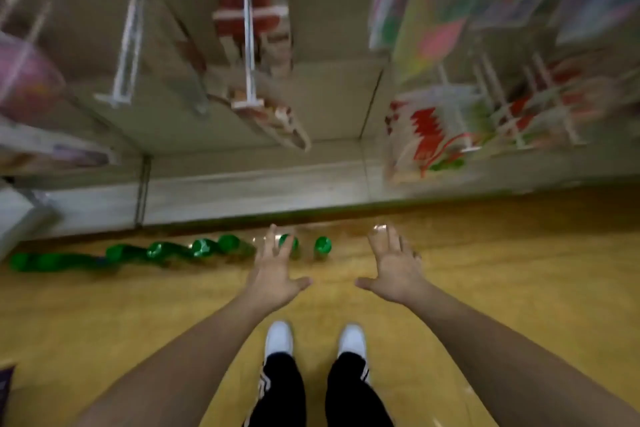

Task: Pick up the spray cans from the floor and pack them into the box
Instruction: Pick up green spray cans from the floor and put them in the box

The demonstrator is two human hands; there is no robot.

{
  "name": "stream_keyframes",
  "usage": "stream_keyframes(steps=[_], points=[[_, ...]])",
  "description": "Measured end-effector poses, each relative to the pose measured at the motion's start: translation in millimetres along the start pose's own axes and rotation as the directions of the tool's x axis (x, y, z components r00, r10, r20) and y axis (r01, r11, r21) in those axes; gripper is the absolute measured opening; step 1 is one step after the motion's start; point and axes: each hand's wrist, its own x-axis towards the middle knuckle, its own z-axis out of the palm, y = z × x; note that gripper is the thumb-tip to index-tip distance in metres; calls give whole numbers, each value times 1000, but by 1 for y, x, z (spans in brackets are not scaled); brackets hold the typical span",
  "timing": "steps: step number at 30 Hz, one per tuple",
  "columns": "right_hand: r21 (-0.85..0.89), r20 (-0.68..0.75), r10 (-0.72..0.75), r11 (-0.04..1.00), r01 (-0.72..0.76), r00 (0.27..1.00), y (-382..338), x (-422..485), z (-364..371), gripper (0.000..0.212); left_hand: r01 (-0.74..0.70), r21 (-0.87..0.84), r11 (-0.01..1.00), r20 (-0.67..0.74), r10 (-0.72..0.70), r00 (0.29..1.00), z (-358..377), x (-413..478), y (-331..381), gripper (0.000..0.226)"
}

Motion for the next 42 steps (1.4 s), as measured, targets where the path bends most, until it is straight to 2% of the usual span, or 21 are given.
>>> stream_keyframes(steps=[4,7,10,12,14,16,18,21,23,25,29,32,34,38,42], points=[[58,65,11,998,-15,998,-6,70,82,115,159,-230,960,-53,-176,983,64,50,-59,103],[135,31,3,991,-7,1000,-4,134,146,121,221,-306,926,-96,-261,961,114,101,-101,106],[292,-42,10,956,3,999,-2,202,206,126,168,-289,943,-144,-216,966,158,159,-146,95],[467,-77,58,884,-15,995,-1,242,240,128,152,-249,956,-143,-192,971,181,194,-171,89],[592,-133,97,806,0,986,0,274,268,127,152,-237,959,-134,-187,973,197,224,-192,90],[639,-194,92,767,55,977,1,301,290,123,143,-293,945,-109,-182,977,207,251,-208,94],[666,-256,77,736,119,964,2,321,308,114,93,-404,910,-60,-128,990,213,276,-217,95],[716,-328,102,675,177,939,2,340,328,83,3,-475,880,2,-2,1000,216,304,-216,100],[716,-379,96,660,226,920,0,346,334,72,-56,-424,904,44,82,996,218,314,-208,107],[705,-405,72,659,262,911,-2,347,335,71,-106,-368,924,60,138,989,222,320,-201,108],[693,-434,58,660,292,899,-3,345,335,67,-62,-434,899,12,75,997,229,318,-192,97],[696,-433,74,661,280,898,0,336,327,66,-39,-528,848,-87,-8,996,232,303,-185,82],[708,-400,88,661,247,912,2,321,314,67,-14,-578,816,-122,-69,990,226,290,-176,84],[723,-371,97,654,222,923,-7,271,264,69,-3,-584,812,-150,-105,983,180,250,-145,99],[681,-407,50,682,267,912,-37,205,186,69,-14,-562,827,-257,-158,954,100,178,-113,92]])
